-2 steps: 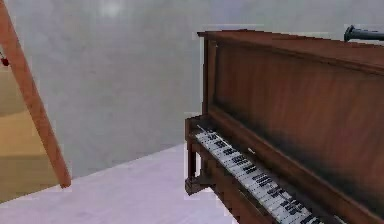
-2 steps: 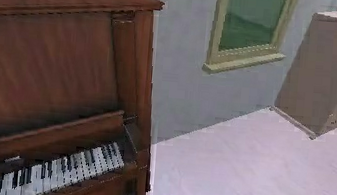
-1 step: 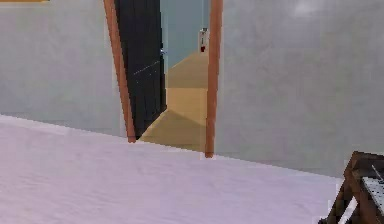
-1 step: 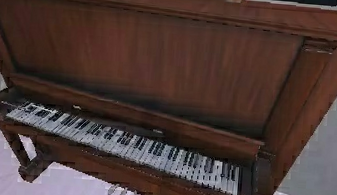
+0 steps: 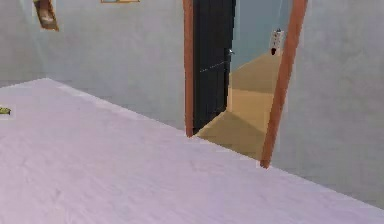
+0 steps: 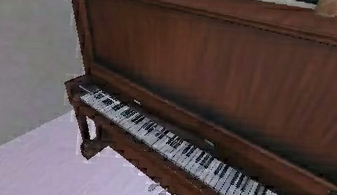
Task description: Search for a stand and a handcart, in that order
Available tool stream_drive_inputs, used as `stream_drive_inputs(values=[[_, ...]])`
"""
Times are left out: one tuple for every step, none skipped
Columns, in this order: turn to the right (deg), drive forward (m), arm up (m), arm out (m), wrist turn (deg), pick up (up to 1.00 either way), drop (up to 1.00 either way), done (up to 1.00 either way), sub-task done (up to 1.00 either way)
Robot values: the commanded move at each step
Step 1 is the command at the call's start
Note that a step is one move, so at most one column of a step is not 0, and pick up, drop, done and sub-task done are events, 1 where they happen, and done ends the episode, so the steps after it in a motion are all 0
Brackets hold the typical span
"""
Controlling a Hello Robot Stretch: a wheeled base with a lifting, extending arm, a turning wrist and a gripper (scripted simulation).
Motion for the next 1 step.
stream_drive_inputs(values=[[0.0,1.00,0.00,0.00,0.0,0.00,0.00,0.00,0.00]])
